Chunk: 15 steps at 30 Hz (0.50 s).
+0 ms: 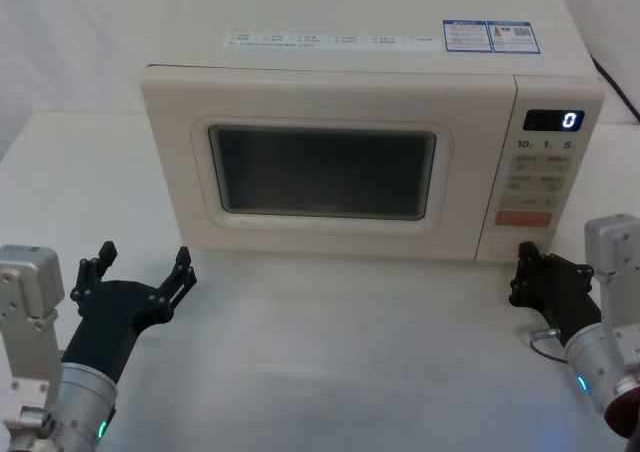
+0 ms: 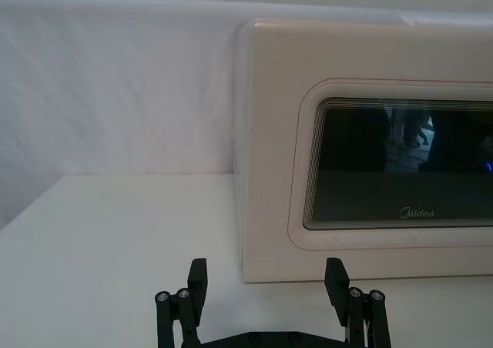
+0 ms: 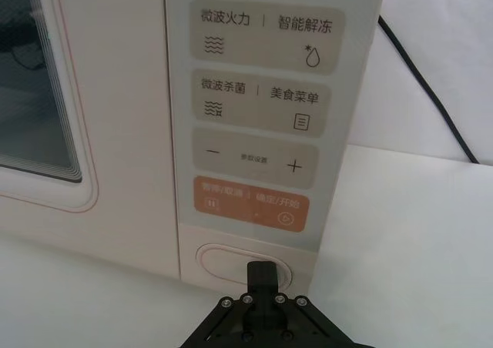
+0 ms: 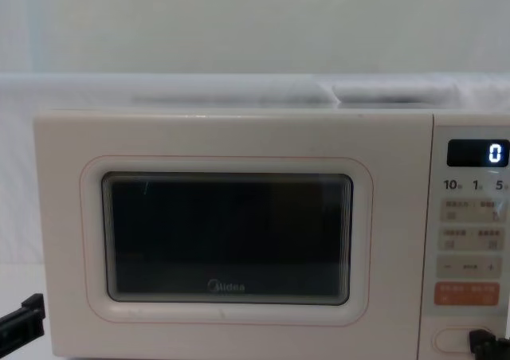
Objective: Press the button to open the microwave door with one hand; close the microwave door with the other hand.
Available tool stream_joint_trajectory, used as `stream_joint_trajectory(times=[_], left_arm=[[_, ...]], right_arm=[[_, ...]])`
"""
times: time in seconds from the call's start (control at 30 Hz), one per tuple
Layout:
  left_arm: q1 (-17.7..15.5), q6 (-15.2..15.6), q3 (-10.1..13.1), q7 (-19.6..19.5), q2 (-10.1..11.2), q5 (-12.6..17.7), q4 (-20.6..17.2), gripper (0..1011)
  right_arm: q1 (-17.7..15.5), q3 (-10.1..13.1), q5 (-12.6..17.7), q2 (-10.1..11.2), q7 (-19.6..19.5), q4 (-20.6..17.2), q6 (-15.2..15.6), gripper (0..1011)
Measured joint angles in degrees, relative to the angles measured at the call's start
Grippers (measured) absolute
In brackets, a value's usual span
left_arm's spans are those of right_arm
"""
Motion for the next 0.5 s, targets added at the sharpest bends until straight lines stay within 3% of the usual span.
stream_joint_trajectory(times=[0.5], left_arm=[[0.00, 0.00, 0.00, 0.00, 0.00, 0.00, 0.00, 1001]], right_arm=[[1.14, -0.02, -0.26, -0.20, 0.22, 1.42, -0.10, 0]])
